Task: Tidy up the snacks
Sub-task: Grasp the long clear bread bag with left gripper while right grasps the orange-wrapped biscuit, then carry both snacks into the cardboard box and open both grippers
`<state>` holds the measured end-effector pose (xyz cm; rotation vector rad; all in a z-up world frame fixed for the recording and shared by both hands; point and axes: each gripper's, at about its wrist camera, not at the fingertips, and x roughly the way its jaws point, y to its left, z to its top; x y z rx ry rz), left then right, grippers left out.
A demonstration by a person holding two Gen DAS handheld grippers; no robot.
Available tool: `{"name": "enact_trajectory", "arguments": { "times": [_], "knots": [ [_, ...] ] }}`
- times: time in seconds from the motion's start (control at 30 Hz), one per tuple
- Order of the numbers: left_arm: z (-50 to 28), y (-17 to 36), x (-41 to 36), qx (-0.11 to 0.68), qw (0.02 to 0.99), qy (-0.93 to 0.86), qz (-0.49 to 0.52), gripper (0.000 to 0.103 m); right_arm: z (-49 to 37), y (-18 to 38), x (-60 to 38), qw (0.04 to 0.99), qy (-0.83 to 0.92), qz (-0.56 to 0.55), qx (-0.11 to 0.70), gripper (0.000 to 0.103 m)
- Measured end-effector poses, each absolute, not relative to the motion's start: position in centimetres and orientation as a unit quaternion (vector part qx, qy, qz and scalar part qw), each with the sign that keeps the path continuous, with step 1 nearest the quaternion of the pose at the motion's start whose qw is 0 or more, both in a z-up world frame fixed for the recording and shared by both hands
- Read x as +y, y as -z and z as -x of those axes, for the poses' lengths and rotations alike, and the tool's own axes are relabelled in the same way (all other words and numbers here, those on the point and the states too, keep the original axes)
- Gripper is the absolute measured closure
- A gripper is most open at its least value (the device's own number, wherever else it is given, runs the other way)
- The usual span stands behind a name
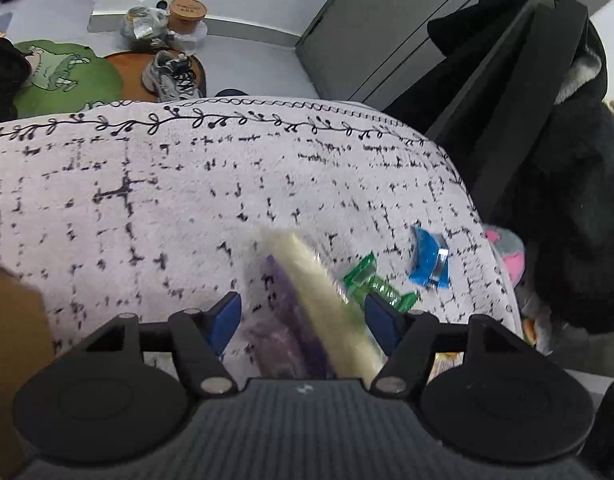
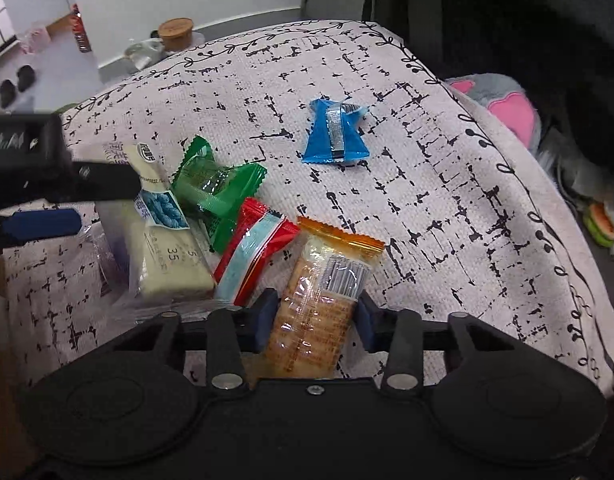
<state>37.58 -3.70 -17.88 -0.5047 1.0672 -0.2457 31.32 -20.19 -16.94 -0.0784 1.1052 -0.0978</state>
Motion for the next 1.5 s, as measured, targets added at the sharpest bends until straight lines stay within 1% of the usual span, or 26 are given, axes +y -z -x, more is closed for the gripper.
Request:
{"name": "enact_trajectory", "arguments": {
  "times": [0.07, 0.2, 0.3, 0.37, 0.4, 0.43, 0.47, 0.53, 0.7, 0.9, 1.13, 1.33, 1.5],
  "knots": [
    [-38.3, 18.4, -3.6, 0.508, 0.814, 0.119, 0.254, 0.039, -31.0, 16.7, -20.1, 0.85, 0.064, 0.039, 0.521, 0.066],
    [-39.1, 18.9, -4.1, 0.517, 0.809, 0.114, 0.255, 0.04, -29.9, 16.1, -20.2, 0.853, 0.099, 0.022, 0.512, 0.067],
    [-39.1, 19.1, -4.7, 0.519, 0.811, 0.109, 0.247, 0.045, -29.0, 15.8, -20.1, 0.858, 0.117, 0.008, 0.501, 0.067],
    [-39.1, 19.0, -5.1, 0.515, 0.816, 0.107, 0.24, 0.058, -28.5, 15.7, -20.3, 0.861, 0.121, -0.007, 0.494, 0.067],
    [-39.0, 19.1, -5.1, 0.514, 0.817, 0.103, 0.241, 0.062, -28.2, 15.6, -20.2, 0.862, 0.123, -0.009, 0.492, 0.067],
    [-38.9, 19.1, -5.0, 0.515, 0.815, 0.103, 0.246, 0.071, -27.9, 15.5, -20.3, 0.863, 0.125, -0.011, 0.489, 0.067],
    [-38.9, 19.0, -5.0, 0.516, 0.811, 0.108, 0.251, 0.075, -27.6, 15.5, -20.3, 0.865, 0.124, -0.012, 0.486, 0.067],
    [-38.6, 18.5, -4.9, 0.51, 0.814, 0.117, 0.251, 0.079, -27.1, 15.2, -20.3, 0.867, 0.121, -0.016, 0.483, 0.067],
    [-37.2, 17.8, -3.9, 0.499, 0.818, 0.13, 0.254, 0.081, -25.7, 14.3, -20.7, 0.879, 0.113, -0.032, 0.462, 0.067],
    [-33.6, 16.4, -3.6, 0.485, 0.826, 0.132, 0.256, 0.081, -23.8, 12.7, -21.0, 0.894, 0.076, -0.041, 0.439, 0.067],
    [-29.3, 13.3, -2.6, 0.462, 0.842, 0.127, 0.25, 0.081, -21.1, 10.8, -20.9, 0.905, 0.028, -0.067, 0.419, 0.067],
    [-27.2, 10.7, -1.5, 0.439, 0.854, 0.116, 0.255, 0.081, -19.2, 9.2, -20.5, 0.914, -0.005, -0.084, 0.396, 0.067],
    [-25.2, 8.6, -0.2, 0.425, 0.863, 0.106, 0.252, 0.081, -18.4, 8.3, -19.5, 0.914, -0.026, -0.1, 0.392, 0.067]
  ]
}}
